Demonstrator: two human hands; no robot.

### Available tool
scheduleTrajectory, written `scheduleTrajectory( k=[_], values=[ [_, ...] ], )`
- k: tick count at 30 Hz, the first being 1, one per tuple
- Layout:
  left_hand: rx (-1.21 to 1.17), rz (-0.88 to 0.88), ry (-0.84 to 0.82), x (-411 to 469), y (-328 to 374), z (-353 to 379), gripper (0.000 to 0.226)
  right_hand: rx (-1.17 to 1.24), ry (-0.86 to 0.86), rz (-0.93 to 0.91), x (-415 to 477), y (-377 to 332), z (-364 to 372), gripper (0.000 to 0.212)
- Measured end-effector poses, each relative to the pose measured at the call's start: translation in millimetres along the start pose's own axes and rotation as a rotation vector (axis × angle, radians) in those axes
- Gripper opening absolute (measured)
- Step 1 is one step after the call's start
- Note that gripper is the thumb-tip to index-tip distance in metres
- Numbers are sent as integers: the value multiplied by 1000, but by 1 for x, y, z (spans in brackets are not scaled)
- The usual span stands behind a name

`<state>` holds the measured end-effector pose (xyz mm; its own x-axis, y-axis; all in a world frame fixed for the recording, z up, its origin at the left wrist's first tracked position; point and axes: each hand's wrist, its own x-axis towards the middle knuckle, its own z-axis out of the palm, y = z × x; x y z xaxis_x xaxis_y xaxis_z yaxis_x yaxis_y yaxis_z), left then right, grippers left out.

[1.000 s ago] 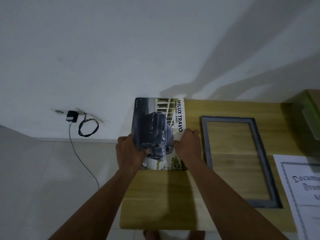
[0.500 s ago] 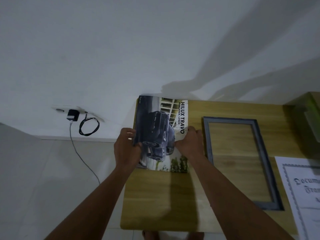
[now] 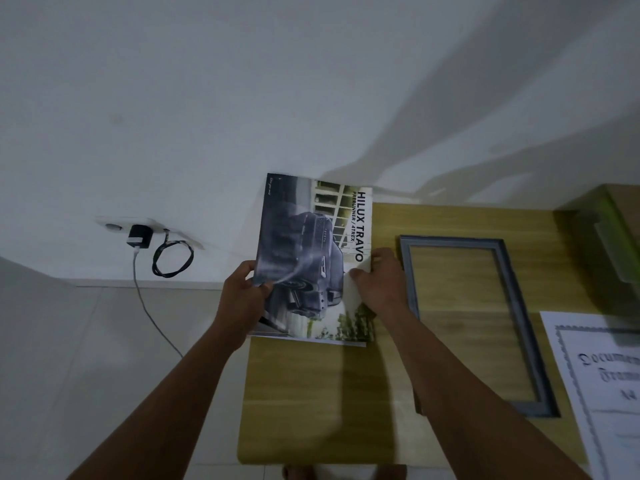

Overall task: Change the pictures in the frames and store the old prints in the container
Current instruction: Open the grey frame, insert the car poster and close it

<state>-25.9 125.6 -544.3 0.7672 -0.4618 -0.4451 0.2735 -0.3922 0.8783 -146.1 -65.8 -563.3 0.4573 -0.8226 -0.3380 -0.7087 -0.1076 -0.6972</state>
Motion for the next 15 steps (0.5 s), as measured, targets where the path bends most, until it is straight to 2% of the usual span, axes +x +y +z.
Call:
scheduleTrajectory(
  k=[4, 7, 10, 15],
  values=[
    [-24, 1, -43, -9, 11, -2, 29, 159, 16, 2, -4, -5, -13, 32],
    [-42, 52, -128, -22, 23, -3, 48, 231, 57, 13, -9, -12, -26, 29],
    [3, 176, -135, -39, 39, -1, 65, 289, 83, 11, -18, -18, -46, 31],
    [121, 453, -121, -75, 80, 25, 65, 180, 144, -139, -47, -39, -89, 44]
  ],
)
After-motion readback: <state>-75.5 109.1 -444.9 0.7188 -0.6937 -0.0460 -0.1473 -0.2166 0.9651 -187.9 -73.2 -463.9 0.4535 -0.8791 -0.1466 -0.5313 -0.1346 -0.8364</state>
